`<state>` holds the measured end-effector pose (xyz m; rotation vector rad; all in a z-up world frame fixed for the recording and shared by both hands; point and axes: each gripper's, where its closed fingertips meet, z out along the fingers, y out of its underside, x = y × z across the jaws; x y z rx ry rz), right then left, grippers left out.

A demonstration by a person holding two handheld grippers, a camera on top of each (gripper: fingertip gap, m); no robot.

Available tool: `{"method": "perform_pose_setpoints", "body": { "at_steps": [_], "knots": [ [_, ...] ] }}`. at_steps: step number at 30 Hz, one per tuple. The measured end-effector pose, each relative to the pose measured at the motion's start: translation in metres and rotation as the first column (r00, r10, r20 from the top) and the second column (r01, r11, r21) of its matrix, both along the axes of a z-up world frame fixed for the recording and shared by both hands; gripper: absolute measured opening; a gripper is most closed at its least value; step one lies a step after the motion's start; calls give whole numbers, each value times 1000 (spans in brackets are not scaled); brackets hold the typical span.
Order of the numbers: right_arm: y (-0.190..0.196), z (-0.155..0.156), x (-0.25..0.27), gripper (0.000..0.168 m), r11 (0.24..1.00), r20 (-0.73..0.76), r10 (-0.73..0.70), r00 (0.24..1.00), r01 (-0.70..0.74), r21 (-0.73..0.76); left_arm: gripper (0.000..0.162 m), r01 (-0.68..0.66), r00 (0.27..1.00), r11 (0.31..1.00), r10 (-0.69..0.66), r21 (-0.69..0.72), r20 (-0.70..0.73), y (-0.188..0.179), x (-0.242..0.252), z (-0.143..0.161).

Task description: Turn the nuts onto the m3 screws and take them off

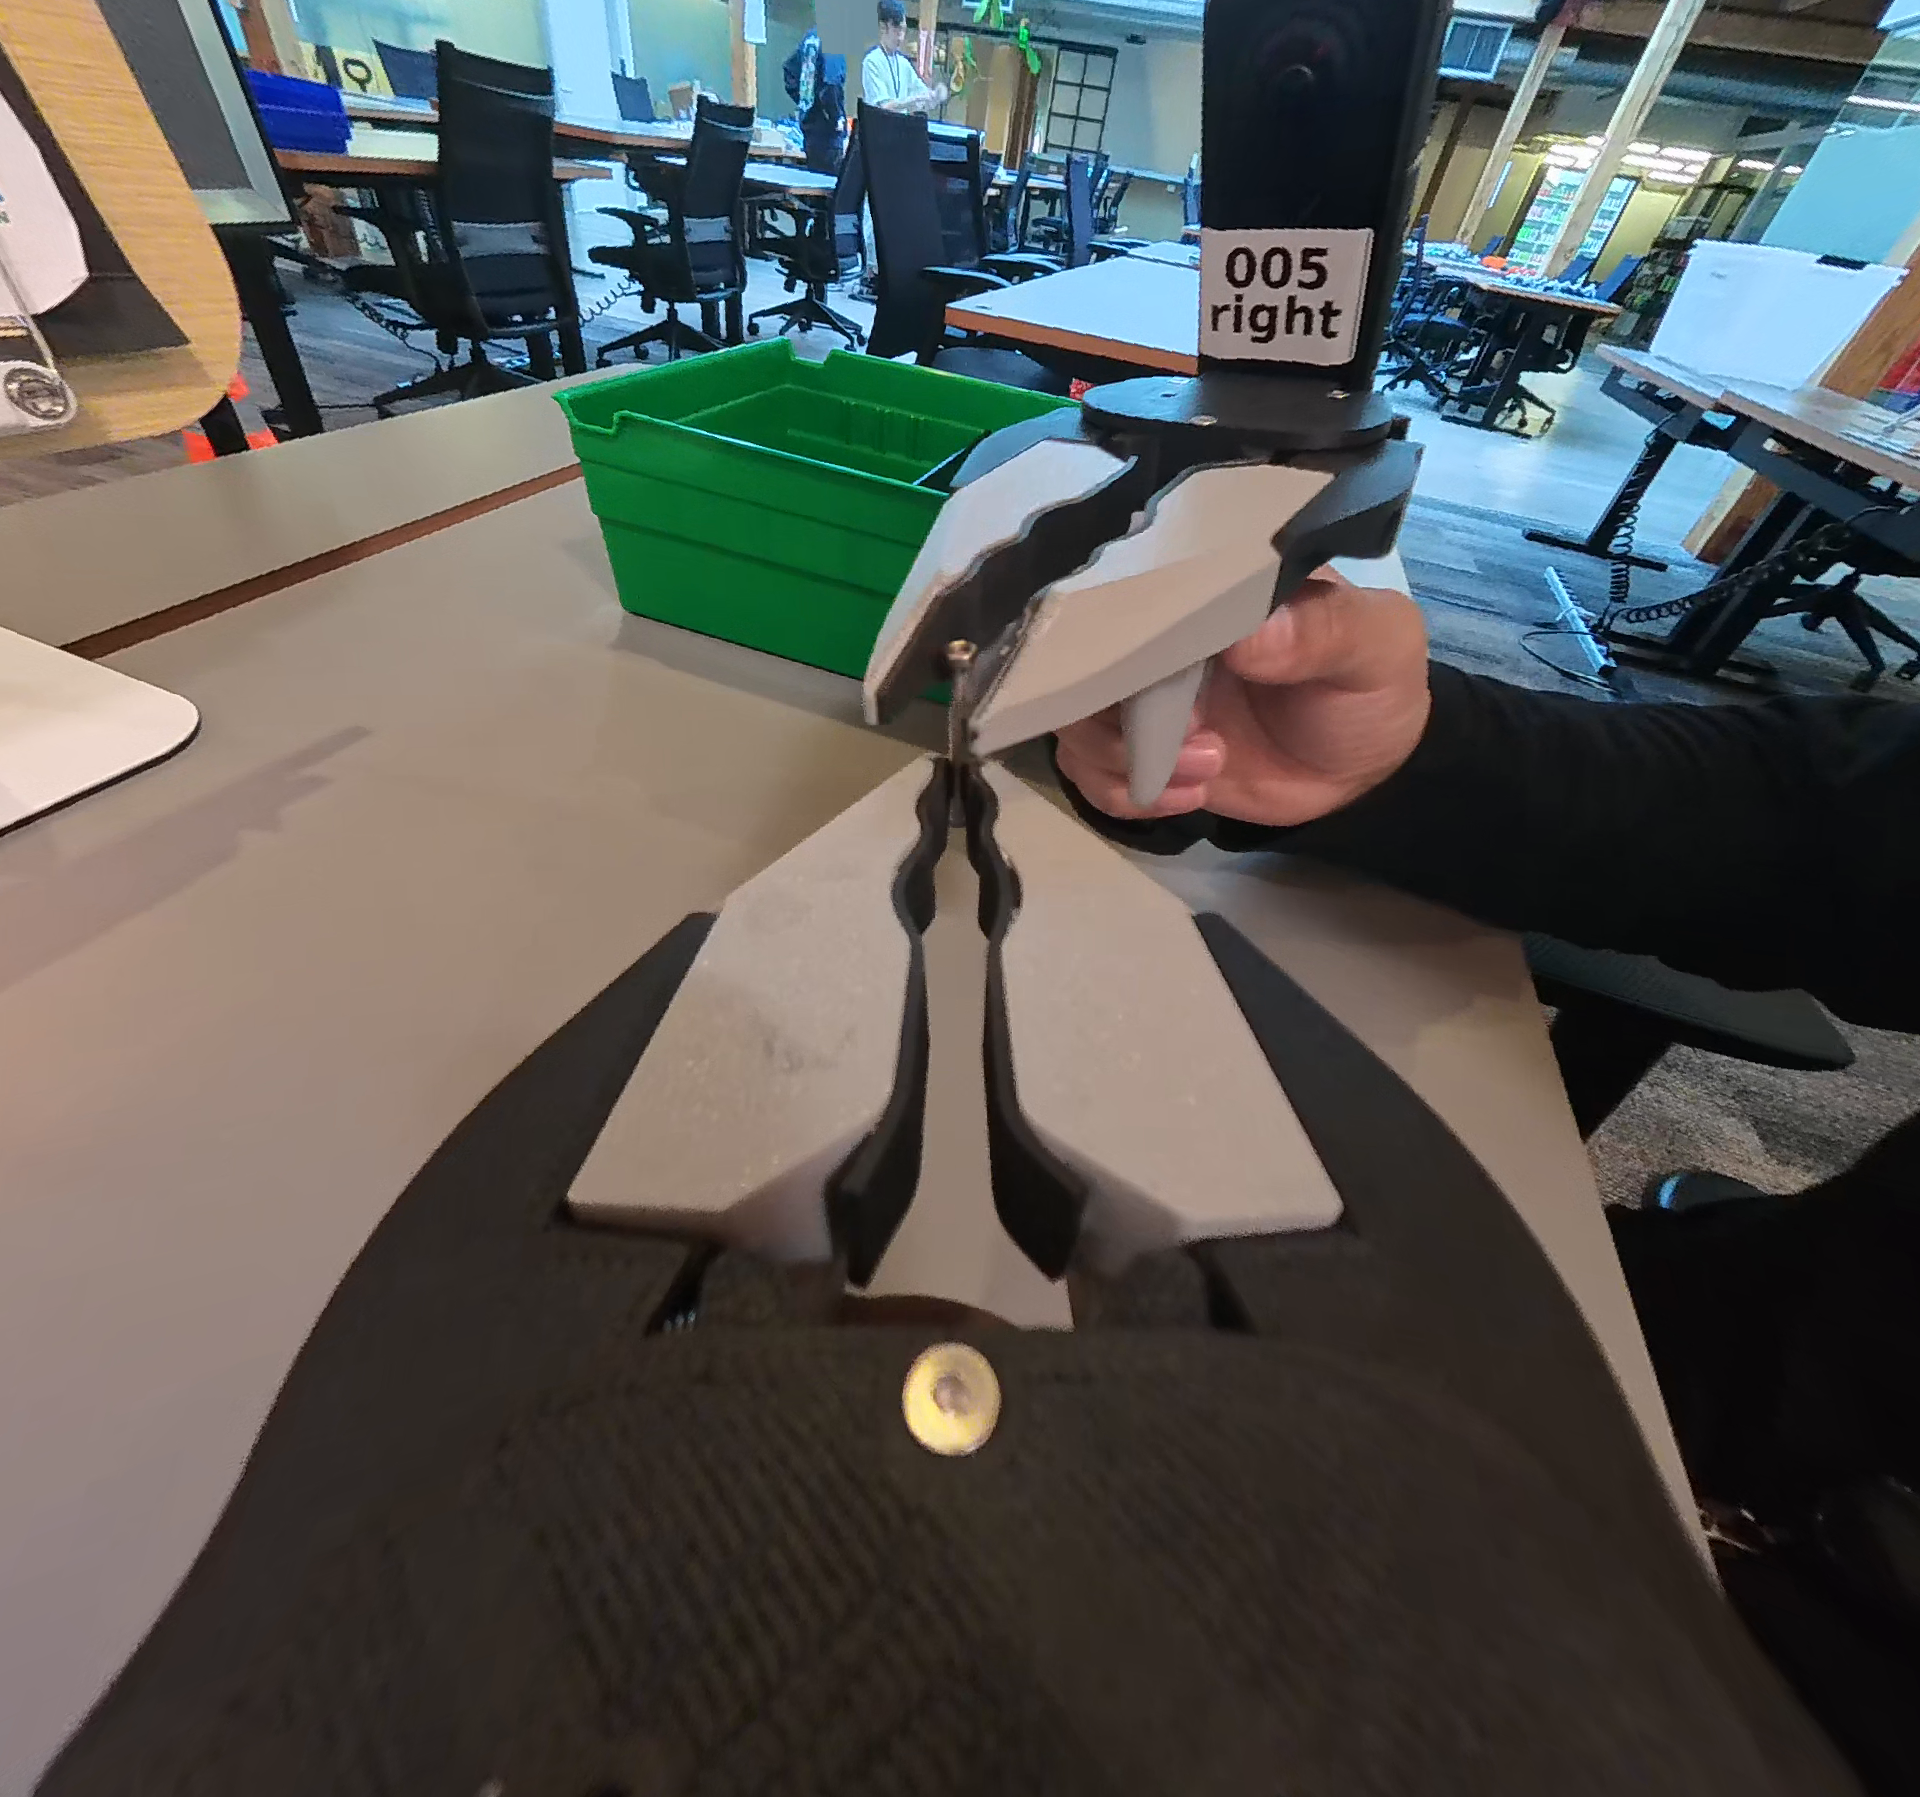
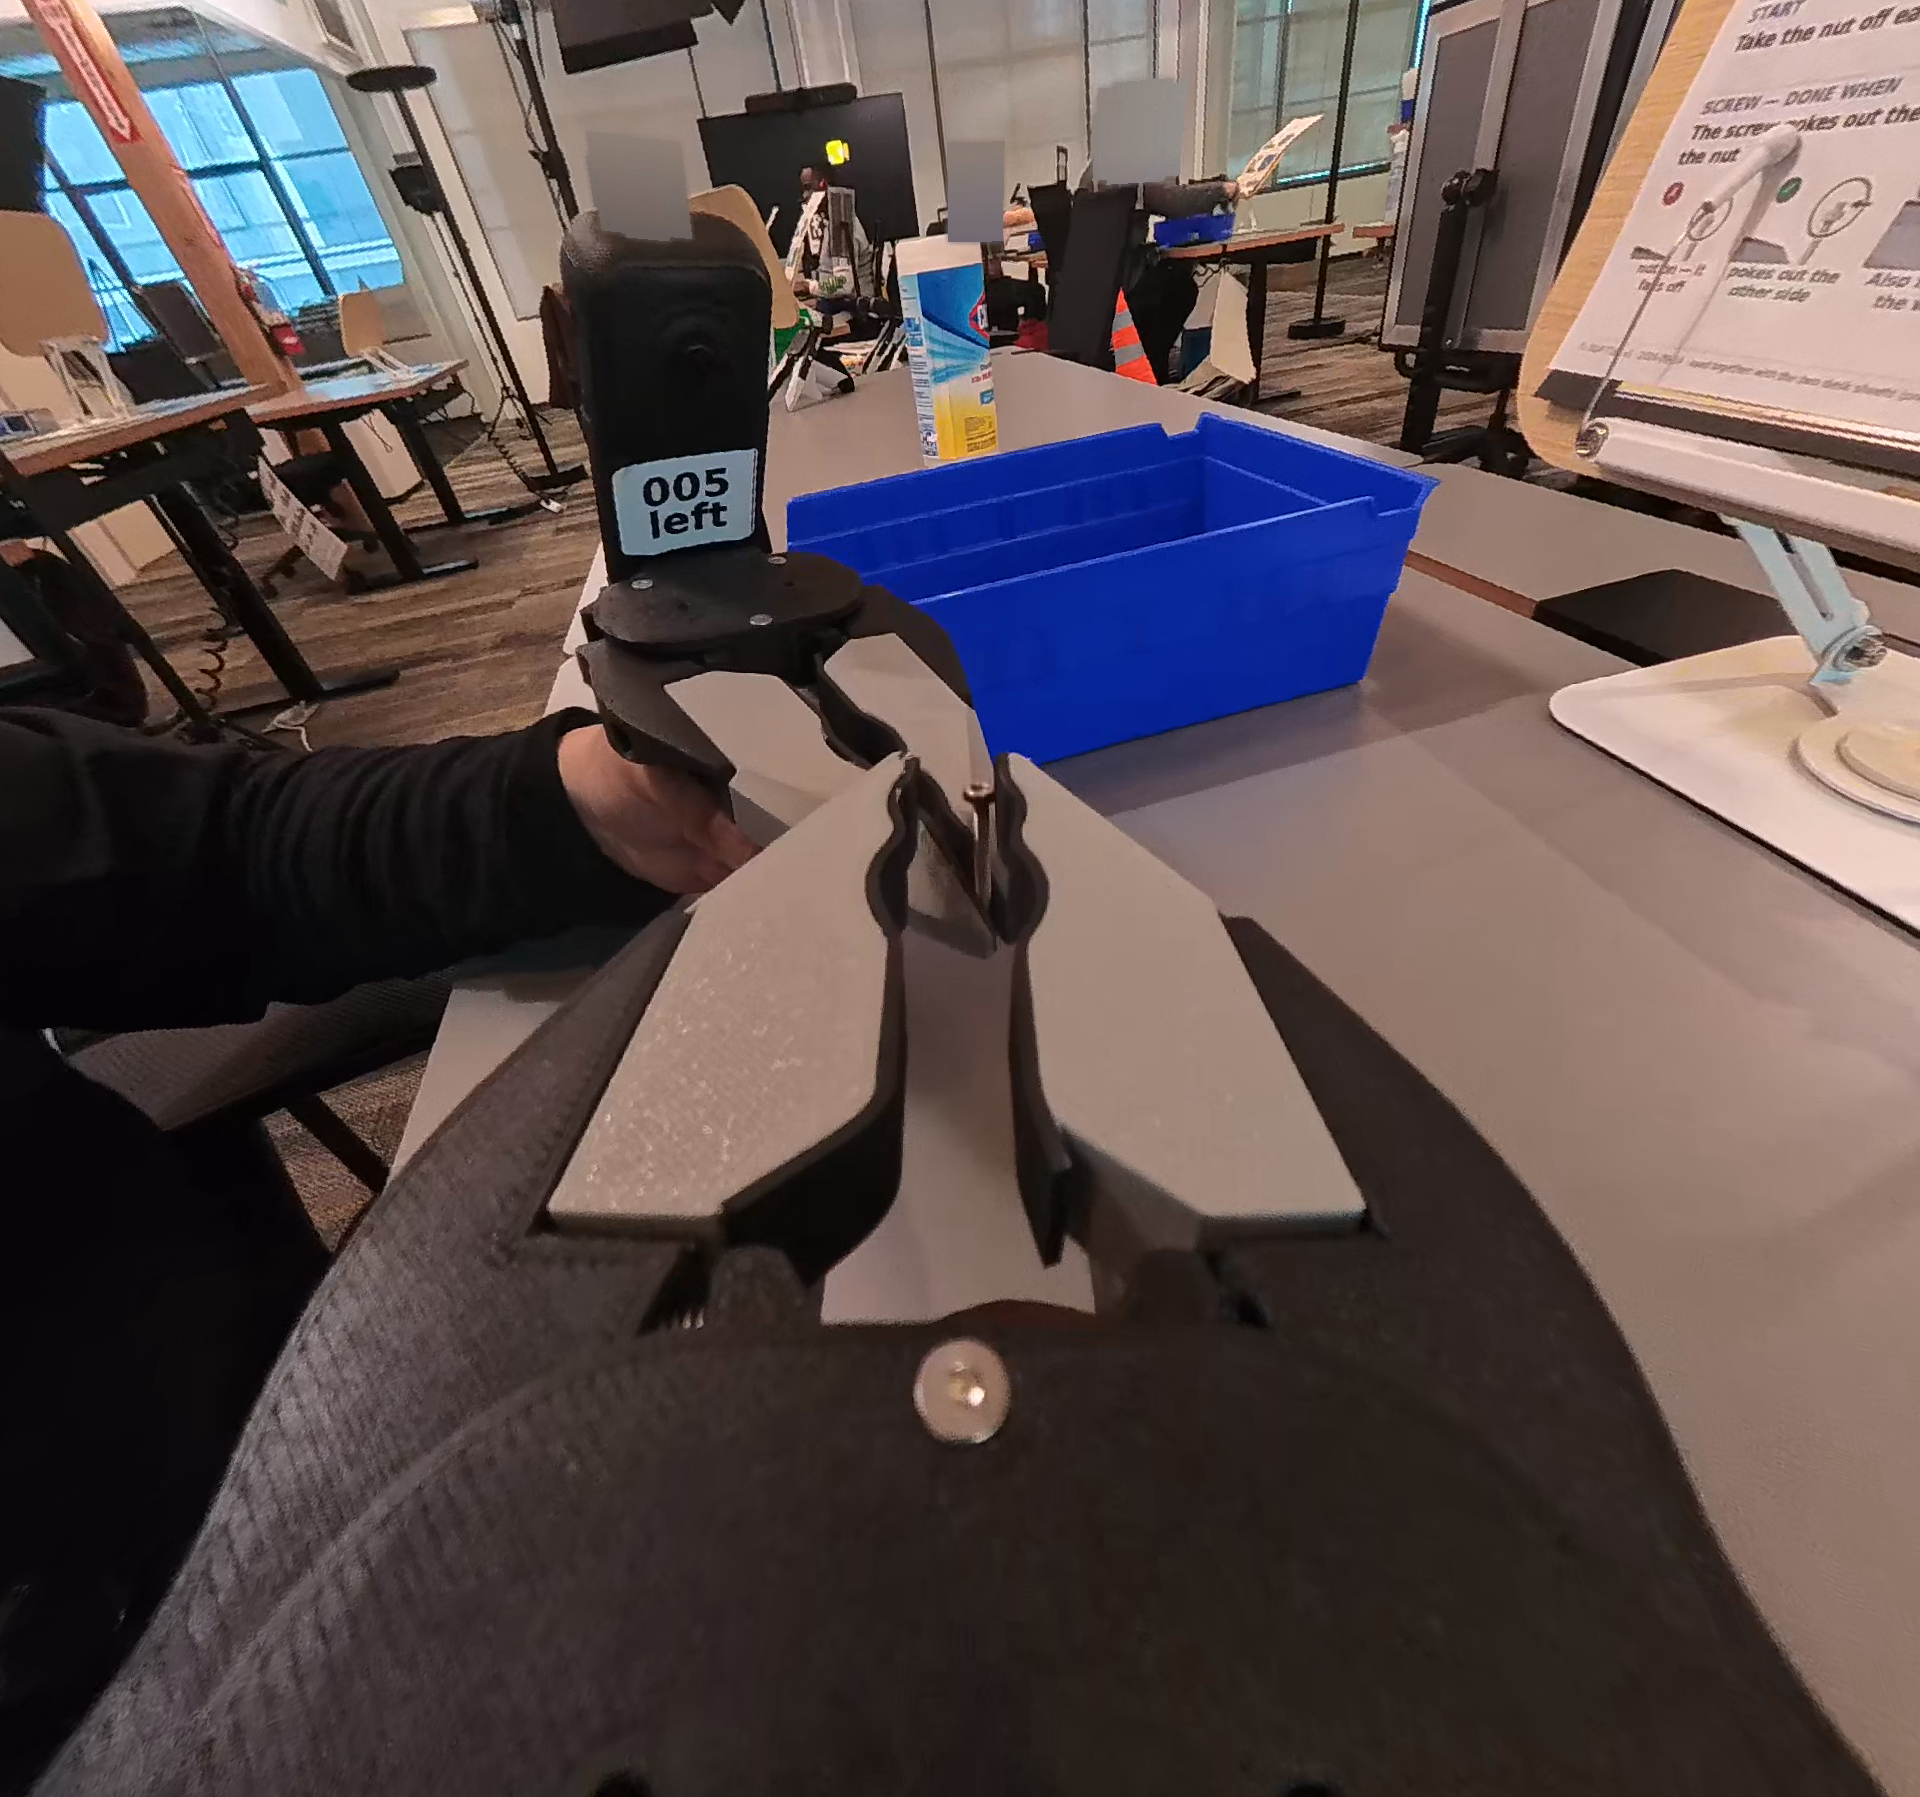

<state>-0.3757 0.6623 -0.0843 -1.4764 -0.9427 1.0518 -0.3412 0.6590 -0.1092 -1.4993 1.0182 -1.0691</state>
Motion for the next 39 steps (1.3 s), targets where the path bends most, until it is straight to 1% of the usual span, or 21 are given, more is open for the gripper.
{"method": "perform_pose_setpoints", "body": {
  "at_steps": [6, 11, 17, 21, 35, 37, 39],
  "knots": [
    [-2, -2, -3, 1, 1000, 8, 11, 1000, -11, -2, 0, 31, 999, 1000, -31, 6, -13, -7, 5, -2],
    [1, -2, -2, 0, 1000, 5, -1, 1000, 1, -17, 0, 27, 1000, 1000, -27, 0, -10, -5, 4, -2],
    [-2, 0, -2, 1, 999, -22, 28, 999, -29, -40, 0, 61, 998, 997, -60, -39, 21, -8, 4, 0],
    [0, 1, 0, 0, 998, -41, 26, 999, -28, -54, 0, 35, 999, 999, -35, -9, 5, -5, 2, 0],
    [1, 3, 2, 1, 999, -47, 14, 999, -16, -50, 0, 28, 1000, 1000, -28, -12, 7, -4, 1, 0],
    [1, 5, 2, 3, 998, -56, 17, 998, -20, -52, 0, 23, 1000, 1000, -23, -11, 9, -3, 1, 0],
    [2, 5, 4, 10, 998, -65, 13, 998, -17, -63, 0, 22, 1000, 1000, -22, -11, 10, -3, 0, 1]
  ]
}}
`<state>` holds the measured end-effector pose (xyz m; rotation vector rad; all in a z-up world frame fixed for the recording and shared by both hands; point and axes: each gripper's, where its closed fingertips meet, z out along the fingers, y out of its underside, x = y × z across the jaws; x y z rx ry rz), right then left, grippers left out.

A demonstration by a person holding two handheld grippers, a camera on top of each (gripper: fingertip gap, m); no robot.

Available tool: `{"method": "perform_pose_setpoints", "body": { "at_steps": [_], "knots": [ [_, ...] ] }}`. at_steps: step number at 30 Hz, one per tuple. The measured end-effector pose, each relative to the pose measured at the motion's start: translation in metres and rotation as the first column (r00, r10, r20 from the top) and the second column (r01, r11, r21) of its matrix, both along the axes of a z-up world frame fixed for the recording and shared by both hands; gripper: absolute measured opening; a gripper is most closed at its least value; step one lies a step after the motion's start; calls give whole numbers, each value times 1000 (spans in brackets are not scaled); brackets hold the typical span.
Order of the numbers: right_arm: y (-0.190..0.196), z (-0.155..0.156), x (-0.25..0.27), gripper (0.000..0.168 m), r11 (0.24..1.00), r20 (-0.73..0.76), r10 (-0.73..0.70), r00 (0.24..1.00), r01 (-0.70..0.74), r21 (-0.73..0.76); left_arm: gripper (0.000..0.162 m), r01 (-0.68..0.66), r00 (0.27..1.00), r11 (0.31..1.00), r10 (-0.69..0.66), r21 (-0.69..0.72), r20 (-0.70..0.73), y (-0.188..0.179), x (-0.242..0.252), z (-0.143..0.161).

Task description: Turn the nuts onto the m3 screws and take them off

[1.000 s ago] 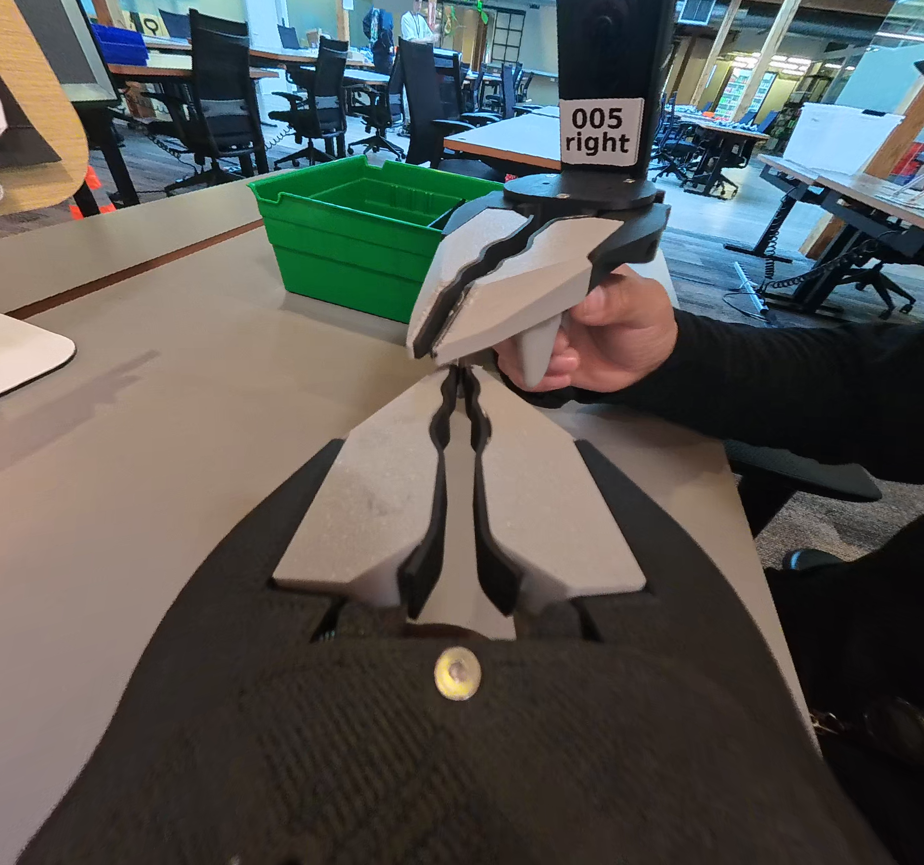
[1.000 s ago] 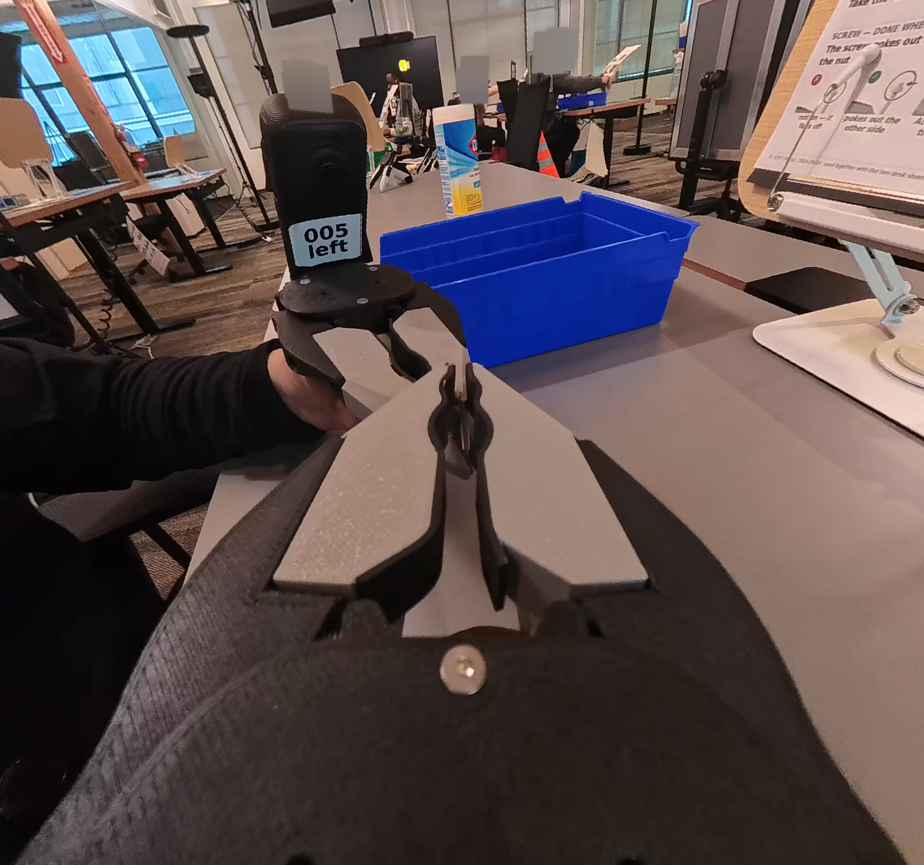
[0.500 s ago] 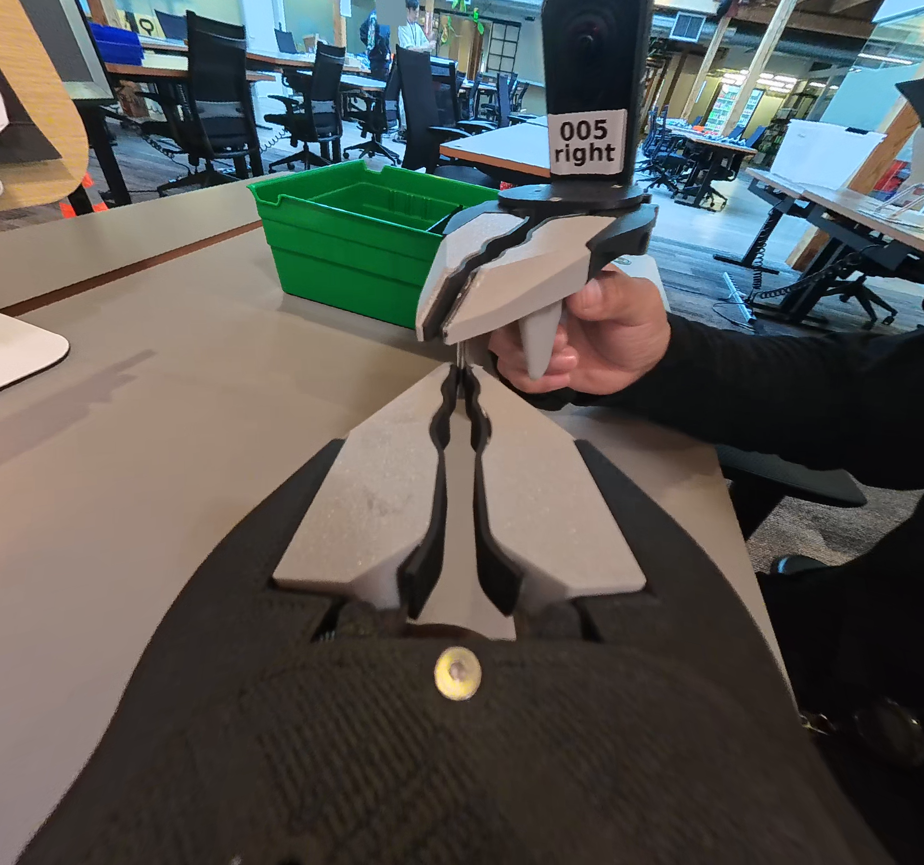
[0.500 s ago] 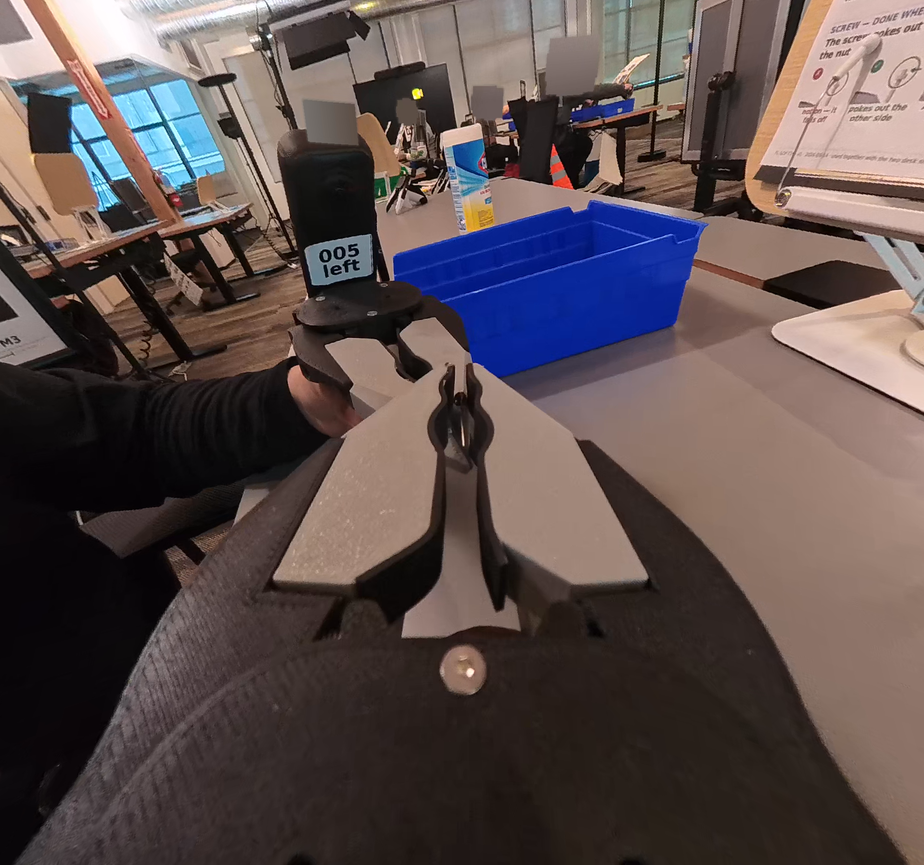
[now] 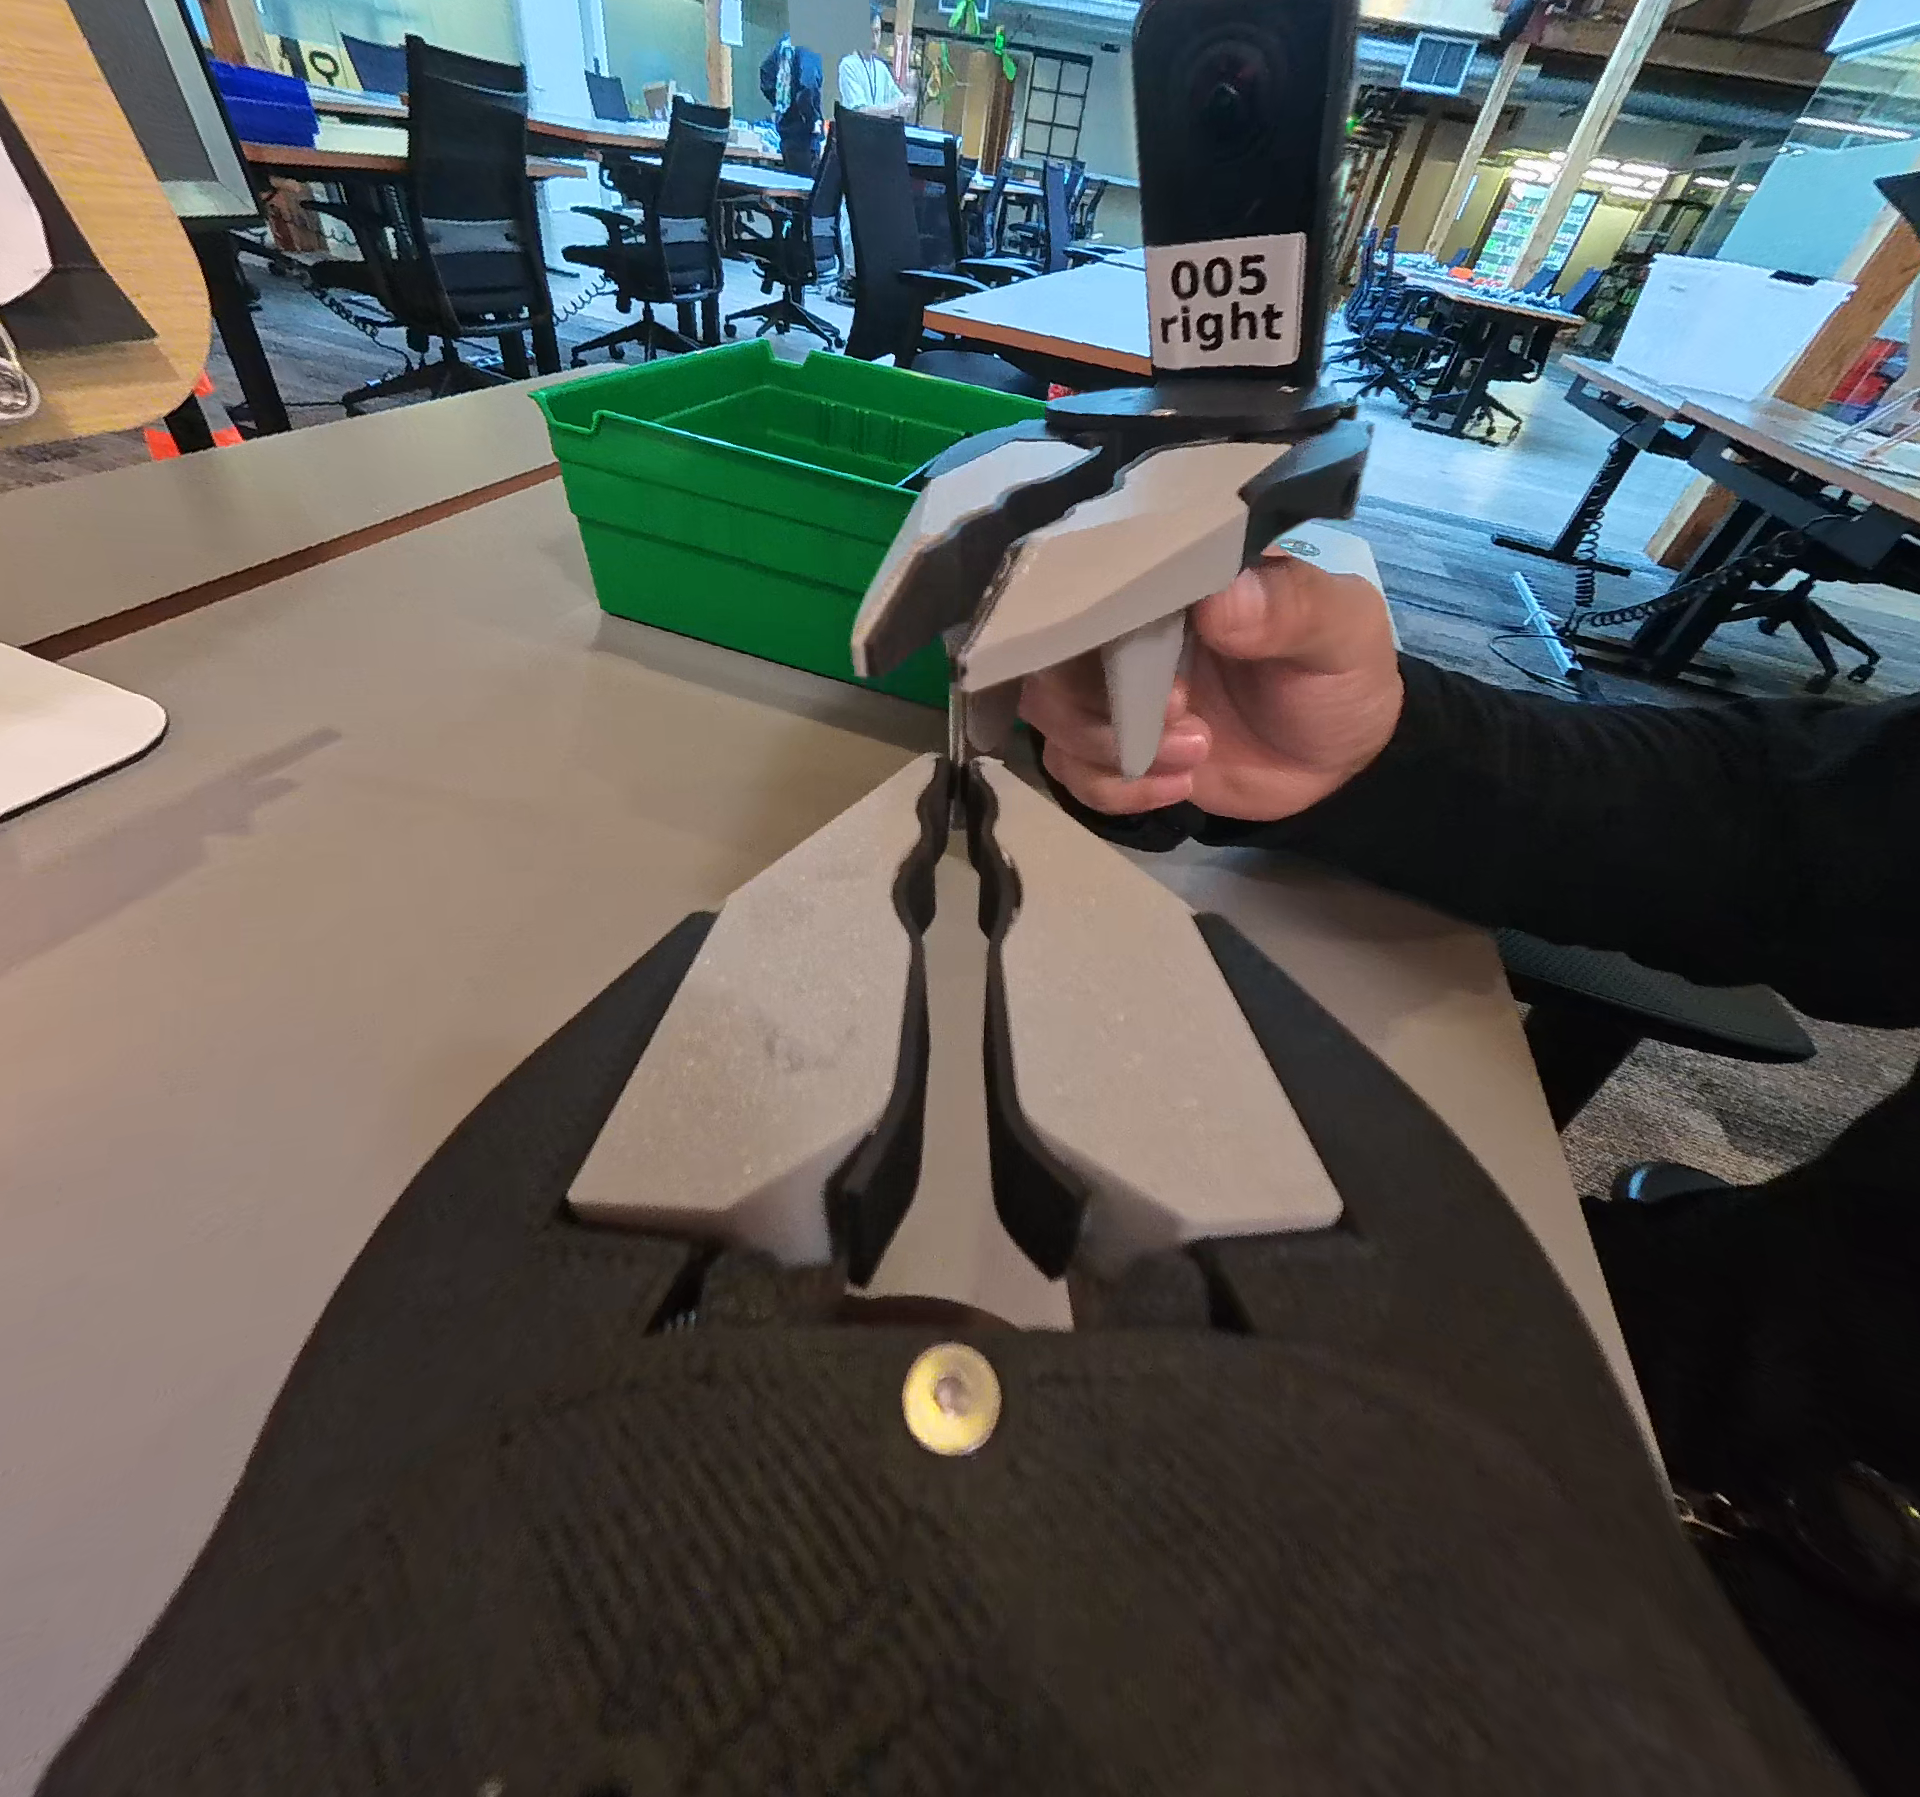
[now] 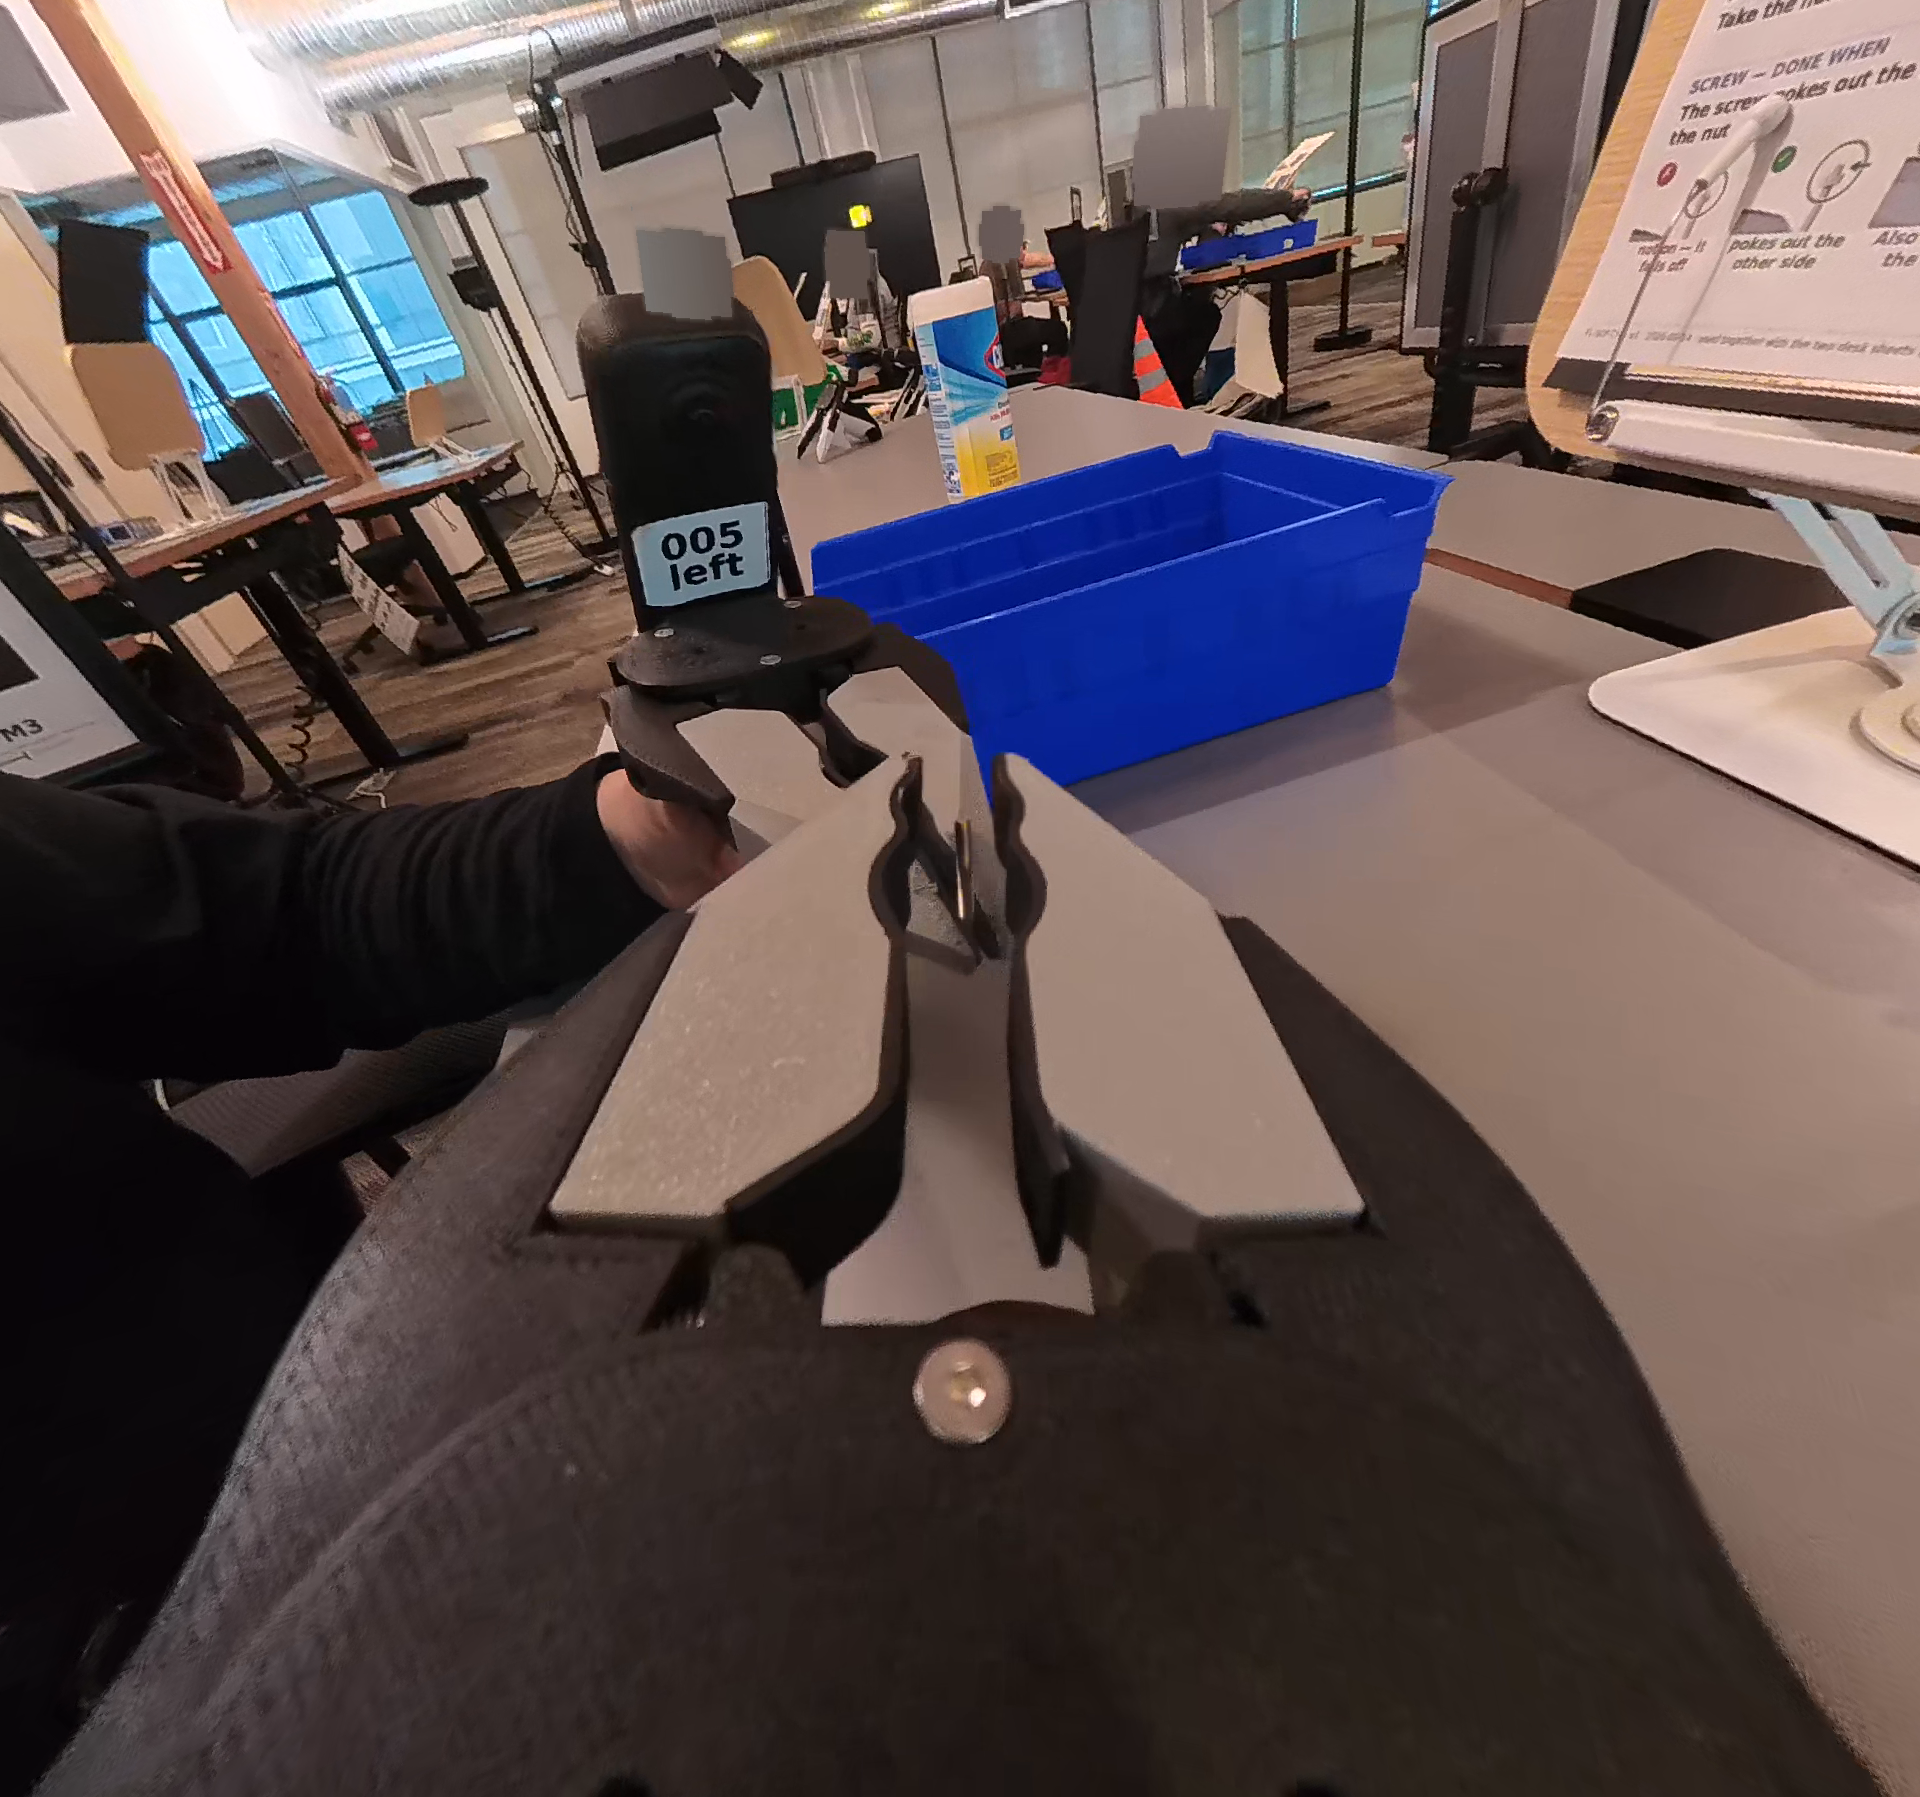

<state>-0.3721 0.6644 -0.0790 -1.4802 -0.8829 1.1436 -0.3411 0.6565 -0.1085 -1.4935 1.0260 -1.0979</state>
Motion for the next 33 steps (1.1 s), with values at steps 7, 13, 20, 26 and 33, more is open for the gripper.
{"method": "perform_pose_setpoints", "body": {
  "at_steps": [7, 13, 20, 26, 33],
  "knots": [
    [3, 4, 6, 7, 1000, -7, -24, 1000, 24, 14, 0, -21, 1000, 1000, 21, -3, -5, 5, -3, -1],
    [13, 7, 20, 9, 996, -6, -88, 996, 89, 15, 0, -116, 992, 993, 117, -38, 42, 27, -20, 4],
    [31, 0, 34, 9, 976, 49, -218, 975, 217, 27, 0, -188, 980, 981, 191, -56, 50, 42, -30, 2],
    [61, -7, 61, 12, 881, 132, -471, 872, 457, 122, 0, -219, 974, 974, 222, -52, 40, 47, -33, 1],
    [74, -15, 71, 21, 845, 135, -534, 835, 526, 94, 0, -223, 972, 973, 226, -58, 56, 47, -38, 5]
  ]
}}
